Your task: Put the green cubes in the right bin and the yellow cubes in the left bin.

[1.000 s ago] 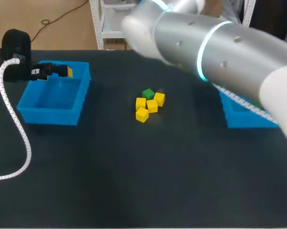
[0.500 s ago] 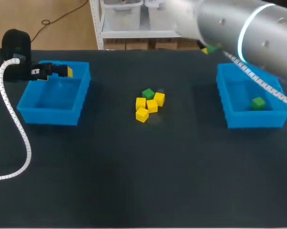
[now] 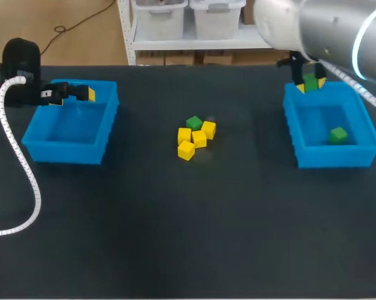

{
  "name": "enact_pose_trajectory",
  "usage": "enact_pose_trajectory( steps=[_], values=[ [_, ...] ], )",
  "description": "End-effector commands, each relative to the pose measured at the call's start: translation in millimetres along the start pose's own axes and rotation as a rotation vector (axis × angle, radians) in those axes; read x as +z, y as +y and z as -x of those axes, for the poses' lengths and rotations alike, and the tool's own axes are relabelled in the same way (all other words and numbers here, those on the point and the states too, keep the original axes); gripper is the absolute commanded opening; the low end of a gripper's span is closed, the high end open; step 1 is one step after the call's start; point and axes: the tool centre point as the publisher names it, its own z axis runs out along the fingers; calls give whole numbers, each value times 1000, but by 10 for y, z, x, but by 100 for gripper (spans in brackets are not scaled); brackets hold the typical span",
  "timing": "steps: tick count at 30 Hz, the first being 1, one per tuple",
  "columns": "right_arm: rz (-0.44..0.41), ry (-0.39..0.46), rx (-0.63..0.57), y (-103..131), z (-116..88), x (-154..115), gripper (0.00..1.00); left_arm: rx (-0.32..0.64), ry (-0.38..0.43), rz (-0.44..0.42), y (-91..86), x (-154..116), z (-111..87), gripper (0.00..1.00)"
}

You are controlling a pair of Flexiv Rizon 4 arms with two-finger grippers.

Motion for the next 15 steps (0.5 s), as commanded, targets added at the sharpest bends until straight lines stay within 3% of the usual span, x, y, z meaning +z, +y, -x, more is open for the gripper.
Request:
enact_pose_trajectory(
  steps=[1, 7, 8, 9, 10, 11, 15],
  values=[
    [23, -305, 17, -123, -110, 117, 0, 0, -2, -2, 8, 3, -2, 100],
    [18, -289, 20, -139, -140, 176, 0, 0, -2, -2, 8, 3, -2, 100],
    [19, -288, 17, -127, -136, 173, 12, 0, -2, -2, 8, 3, -2, 100],
    [20, -288, 12, -115, -130, 168, 33, 0, -2, -2, 8, 3, -2, 100],
    [17, -289, 7, -99, -122, 153, 79, 0, -2, -2, 8, 3, -2, 100],
    [15, -293, 2, -86, -116, 136, 100, 0, -2, -2, 8, 3, -2, 100],
    [14, -309, -10, -37, -98, 54, 100, 0, -2, -2, 8, 3, -2, 100]
  ],
)
